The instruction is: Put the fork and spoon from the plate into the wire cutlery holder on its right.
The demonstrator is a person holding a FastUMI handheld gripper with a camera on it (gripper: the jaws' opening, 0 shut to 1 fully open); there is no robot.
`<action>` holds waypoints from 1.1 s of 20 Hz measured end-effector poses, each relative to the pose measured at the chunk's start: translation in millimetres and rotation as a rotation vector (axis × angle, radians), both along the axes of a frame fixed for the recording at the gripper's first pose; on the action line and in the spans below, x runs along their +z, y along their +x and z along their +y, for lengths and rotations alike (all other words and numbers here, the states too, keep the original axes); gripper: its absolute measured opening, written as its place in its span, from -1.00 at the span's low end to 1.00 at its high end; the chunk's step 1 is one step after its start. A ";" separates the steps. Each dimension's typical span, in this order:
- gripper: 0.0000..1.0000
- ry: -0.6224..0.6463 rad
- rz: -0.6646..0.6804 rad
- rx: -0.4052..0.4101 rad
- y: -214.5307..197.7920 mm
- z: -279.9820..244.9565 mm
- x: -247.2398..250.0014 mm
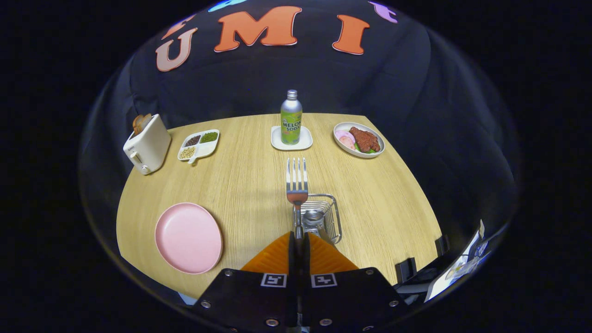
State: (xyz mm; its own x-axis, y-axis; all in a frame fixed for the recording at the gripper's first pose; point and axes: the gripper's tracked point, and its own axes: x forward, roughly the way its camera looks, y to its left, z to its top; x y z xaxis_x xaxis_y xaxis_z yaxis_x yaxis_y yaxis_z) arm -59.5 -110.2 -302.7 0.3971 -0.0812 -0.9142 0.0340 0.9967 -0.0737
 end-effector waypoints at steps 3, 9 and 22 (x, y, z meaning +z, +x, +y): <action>-0.90 -0.013 0.038 0.011 -5.1 -8.0 -12.2; -0.85 -0.030 0.073 0.027 -3.2 -13.0 -27.2; -0.72 0.047 -0.433 0.051 95.4 -5.5 92.3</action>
State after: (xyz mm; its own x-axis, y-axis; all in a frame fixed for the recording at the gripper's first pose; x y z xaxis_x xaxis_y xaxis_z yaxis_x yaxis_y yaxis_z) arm 35.8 -115.7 -210.5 0.7469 -0.0140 -0.6648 0.0026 0.9998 -0.0181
